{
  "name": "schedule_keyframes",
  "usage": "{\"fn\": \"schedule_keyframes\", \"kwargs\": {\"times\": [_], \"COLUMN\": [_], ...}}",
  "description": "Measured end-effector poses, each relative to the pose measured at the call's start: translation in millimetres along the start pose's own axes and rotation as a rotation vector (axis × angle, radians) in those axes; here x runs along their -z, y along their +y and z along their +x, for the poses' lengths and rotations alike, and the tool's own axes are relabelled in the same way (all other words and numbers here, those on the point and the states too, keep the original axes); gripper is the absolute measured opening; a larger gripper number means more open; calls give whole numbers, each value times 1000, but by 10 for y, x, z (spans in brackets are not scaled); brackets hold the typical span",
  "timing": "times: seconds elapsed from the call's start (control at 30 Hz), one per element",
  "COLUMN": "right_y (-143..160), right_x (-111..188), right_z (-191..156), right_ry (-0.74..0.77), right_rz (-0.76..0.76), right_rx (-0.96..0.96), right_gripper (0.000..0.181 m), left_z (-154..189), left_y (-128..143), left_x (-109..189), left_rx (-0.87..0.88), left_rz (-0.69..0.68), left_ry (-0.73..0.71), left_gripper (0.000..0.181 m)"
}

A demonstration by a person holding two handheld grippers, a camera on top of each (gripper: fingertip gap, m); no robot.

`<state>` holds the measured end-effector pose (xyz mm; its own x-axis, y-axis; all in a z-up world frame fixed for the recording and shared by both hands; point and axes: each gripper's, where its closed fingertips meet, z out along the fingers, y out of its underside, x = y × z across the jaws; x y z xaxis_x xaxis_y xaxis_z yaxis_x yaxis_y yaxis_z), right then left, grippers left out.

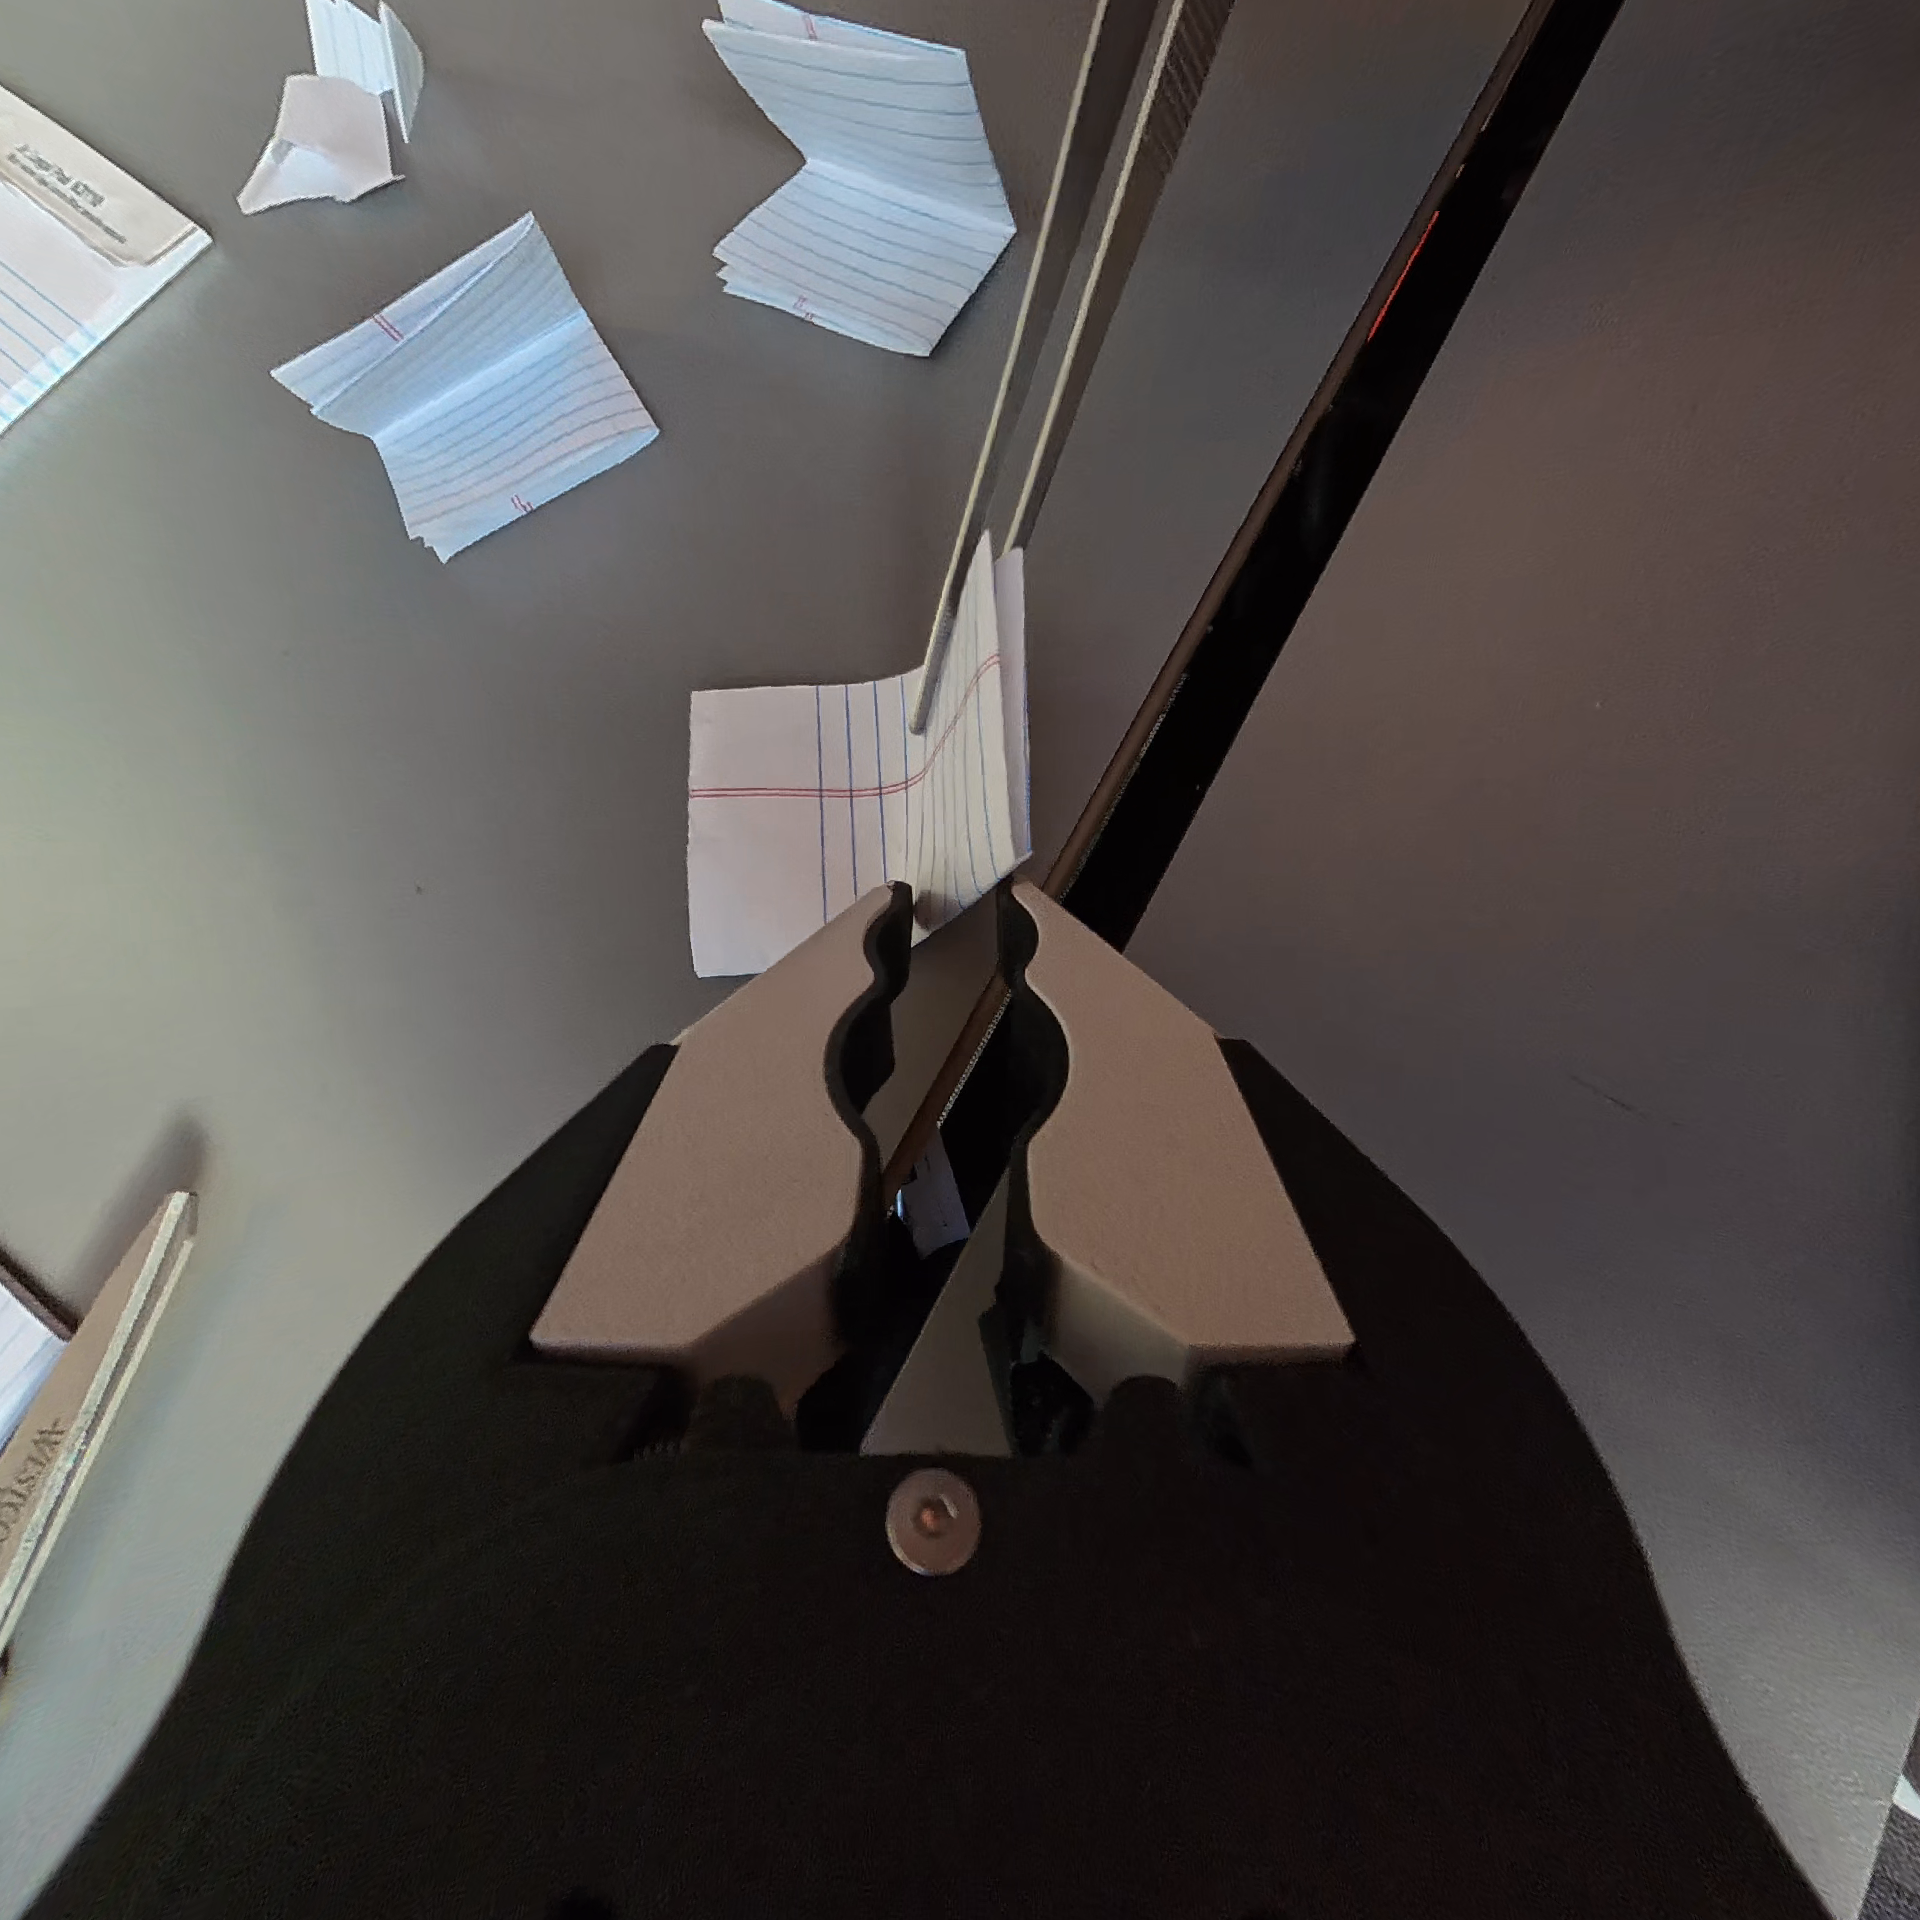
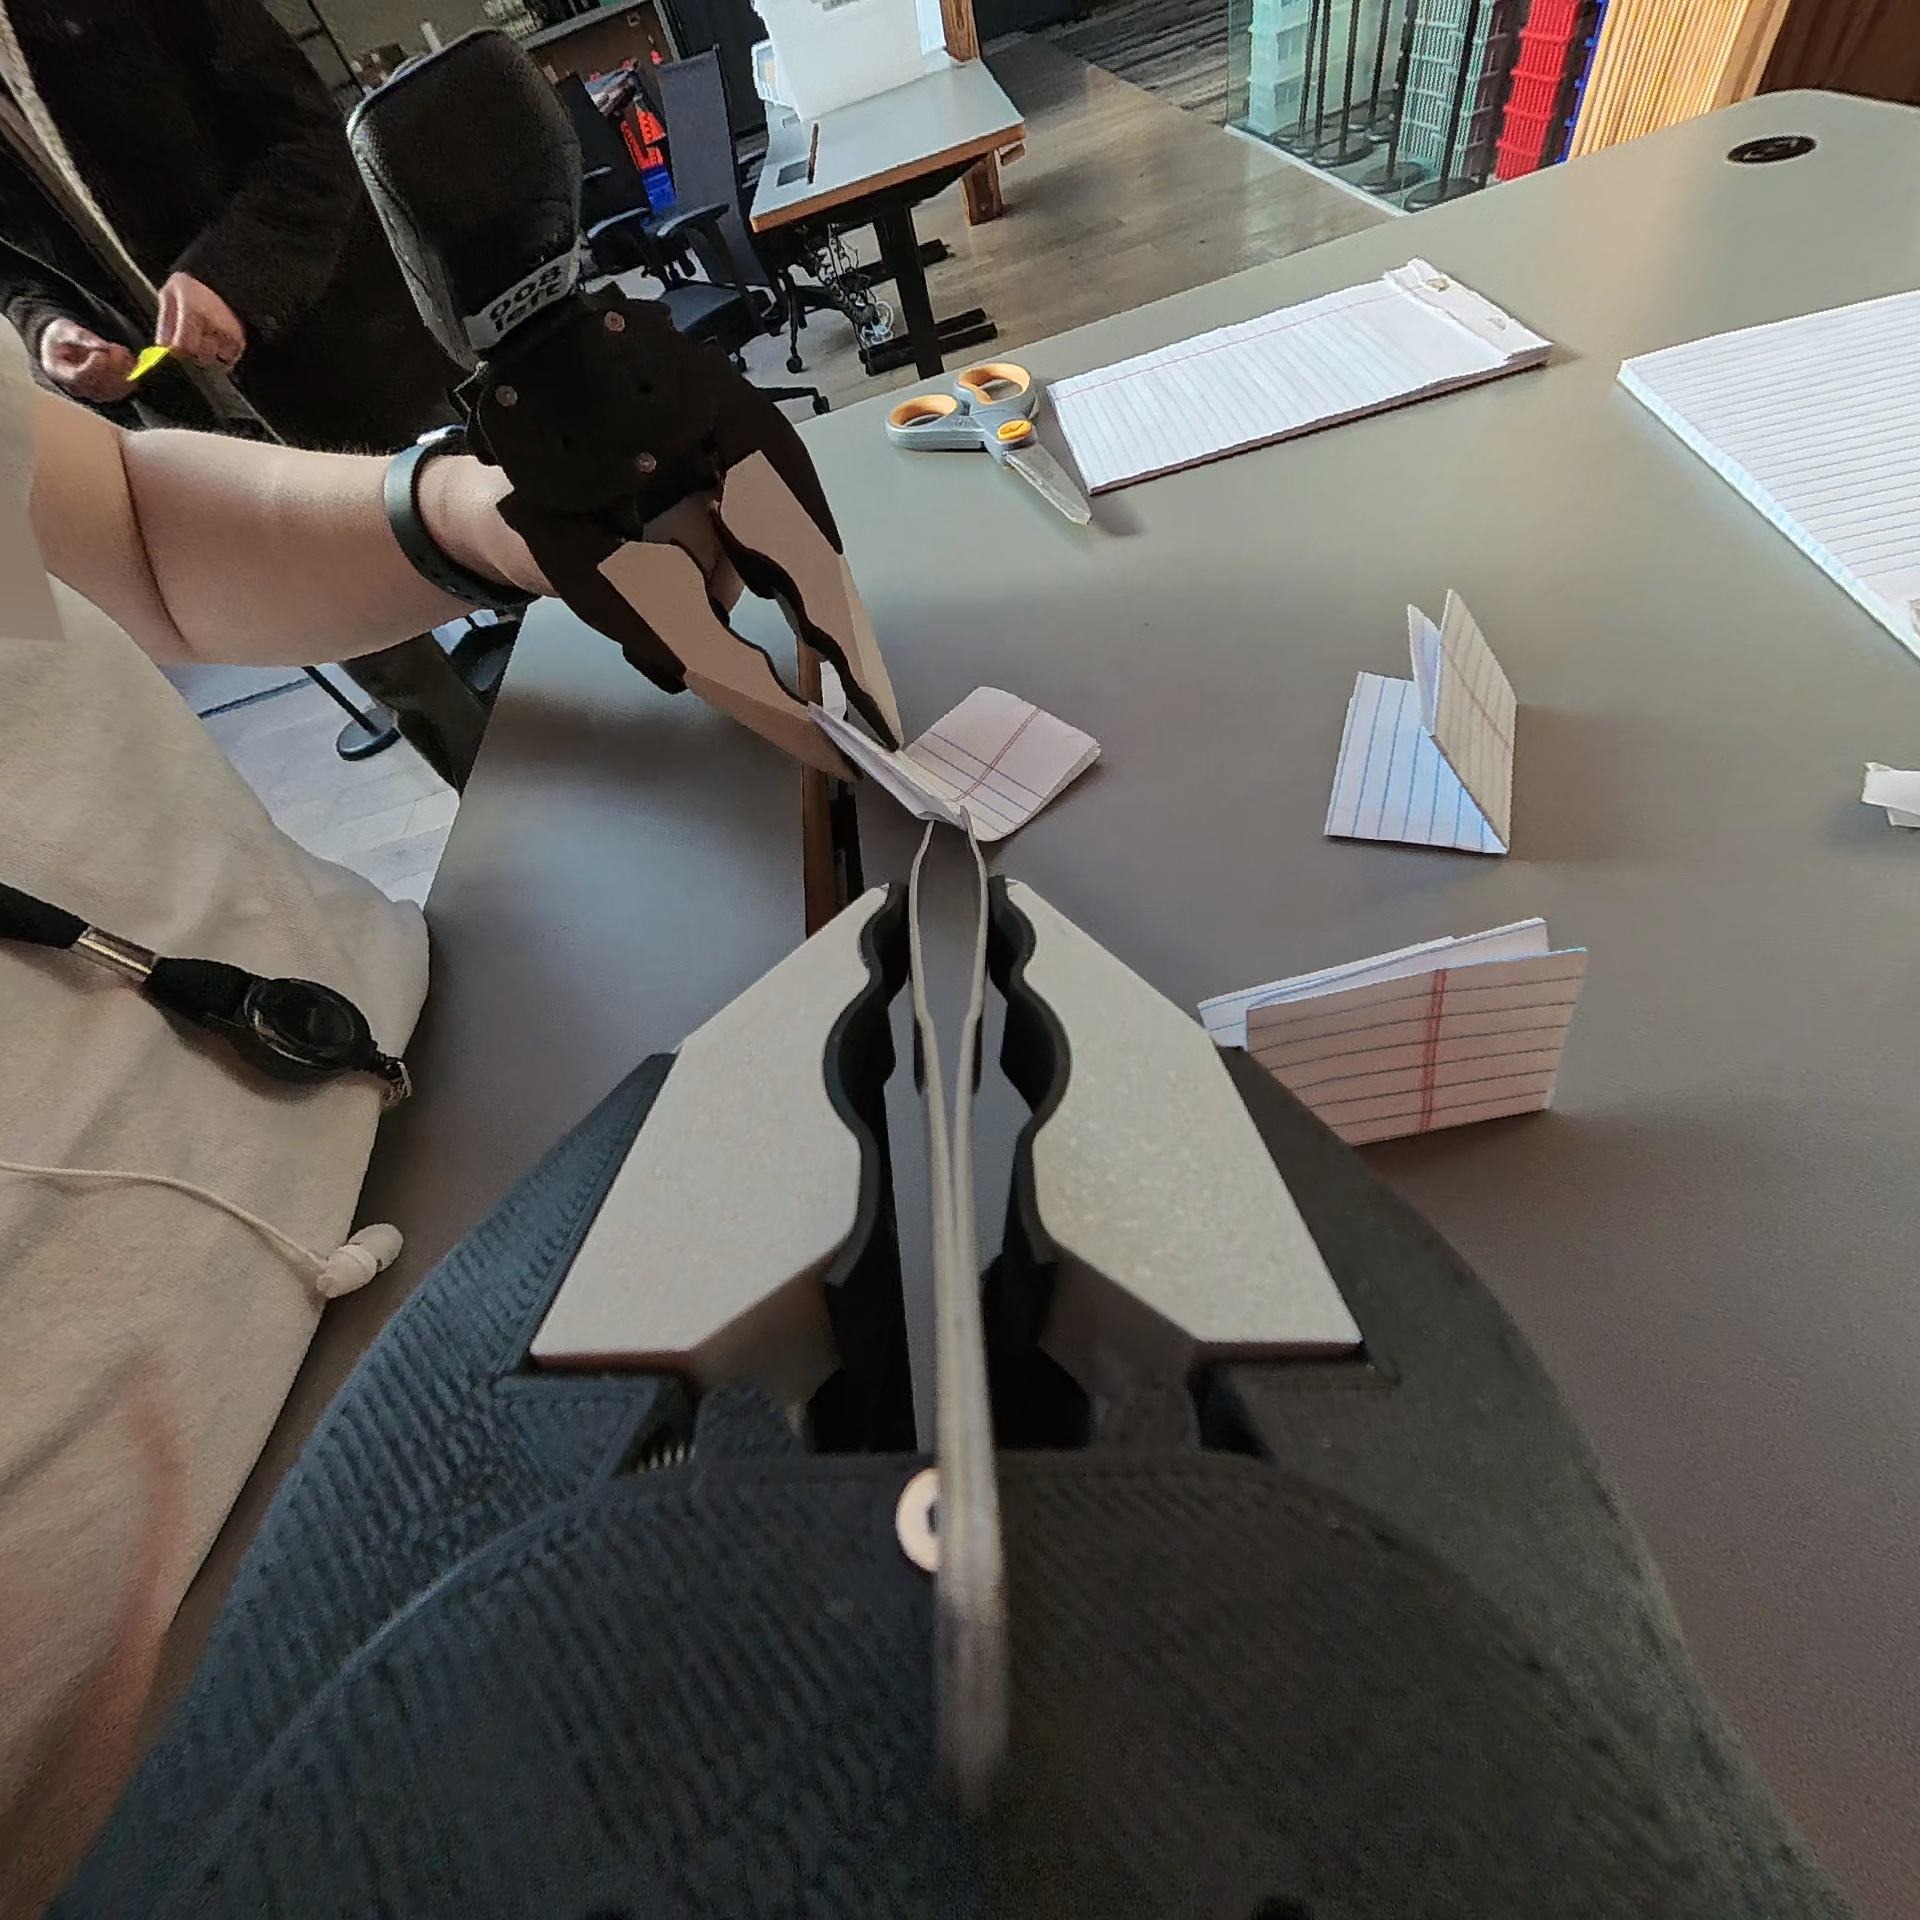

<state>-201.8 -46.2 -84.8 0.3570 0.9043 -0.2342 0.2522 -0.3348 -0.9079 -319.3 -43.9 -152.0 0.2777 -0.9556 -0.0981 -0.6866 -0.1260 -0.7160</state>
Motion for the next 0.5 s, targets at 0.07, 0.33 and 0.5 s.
{"fn": "schedule_keyframes", "kwargs": {"times": [0.07, 0.33, 0.5], "right_y": [17, 3, -83], "right_x": [-10, -14, 3], "right_z": [-8, -10, 95], "right_ry": [4, -44, -121], "right_rz": [-9, -27, 30], "right_rx": [3, -61, -217], "right_gripper": [14, 15, 17], "left_z": [-12, 22, 22], "left_y": [7, 77, 60], "left_x": [-20, -56, -35], "left_rx": [7, 167, 434], "left_rz": [-4, 10, 64], "left_ry": [-16, 63, 301], "left_gripper": [7, 0, 0]}}
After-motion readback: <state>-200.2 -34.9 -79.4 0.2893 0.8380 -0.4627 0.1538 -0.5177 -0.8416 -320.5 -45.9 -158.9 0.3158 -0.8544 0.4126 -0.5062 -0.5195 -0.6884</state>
